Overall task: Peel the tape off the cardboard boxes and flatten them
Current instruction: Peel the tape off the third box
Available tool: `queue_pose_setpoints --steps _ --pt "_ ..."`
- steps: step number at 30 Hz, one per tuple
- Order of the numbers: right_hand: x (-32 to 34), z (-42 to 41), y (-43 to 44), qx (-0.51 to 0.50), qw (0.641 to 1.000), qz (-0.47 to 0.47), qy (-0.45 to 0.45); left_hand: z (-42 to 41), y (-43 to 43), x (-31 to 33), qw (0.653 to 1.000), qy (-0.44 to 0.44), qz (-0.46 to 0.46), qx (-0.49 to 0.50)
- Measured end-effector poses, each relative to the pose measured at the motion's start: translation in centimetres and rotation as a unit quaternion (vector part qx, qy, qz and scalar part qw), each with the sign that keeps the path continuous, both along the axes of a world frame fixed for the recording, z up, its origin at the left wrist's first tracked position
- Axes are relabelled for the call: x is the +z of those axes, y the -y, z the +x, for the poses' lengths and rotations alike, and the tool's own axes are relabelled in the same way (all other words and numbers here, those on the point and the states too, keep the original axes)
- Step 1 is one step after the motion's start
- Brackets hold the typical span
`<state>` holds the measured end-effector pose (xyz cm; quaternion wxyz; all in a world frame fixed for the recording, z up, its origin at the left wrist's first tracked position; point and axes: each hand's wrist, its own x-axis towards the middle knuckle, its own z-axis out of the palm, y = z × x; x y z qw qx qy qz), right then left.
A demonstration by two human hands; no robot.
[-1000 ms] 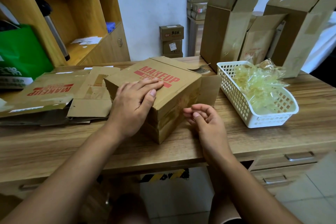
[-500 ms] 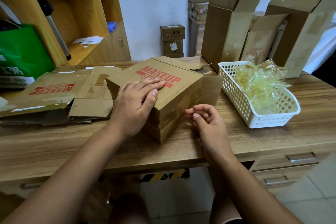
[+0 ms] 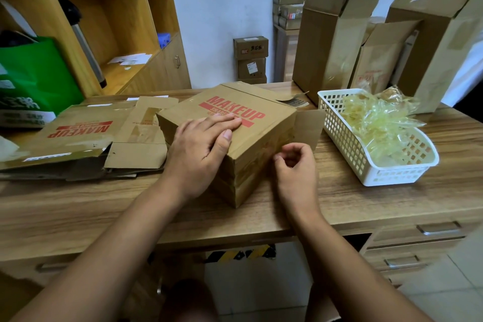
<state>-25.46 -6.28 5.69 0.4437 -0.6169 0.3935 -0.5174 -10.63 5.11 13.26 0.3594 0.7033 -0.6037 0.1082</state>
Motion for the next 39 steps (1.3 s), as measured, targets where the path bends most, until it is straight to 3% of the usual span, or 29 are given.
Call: queue_pose_setpoints --steps 12,24,39 --pt "-0.7 -1.7 -0.8 0.093 0.994 -0.002 0.06 0.0 0.0 0.0 1.0 0.001 0.003 0.001" --pt "0.2 0.0 0.6 0.033 0.995 0.072 0.057 0.0 0.0 0.0 1.0 -0.002 0.007 0.003" --pt "0.5 -2.5 -4.3 0.093 0.995 -0.017 0.015 0.1 0.1 -0.2 1.0 0.007 0.0 0.005"
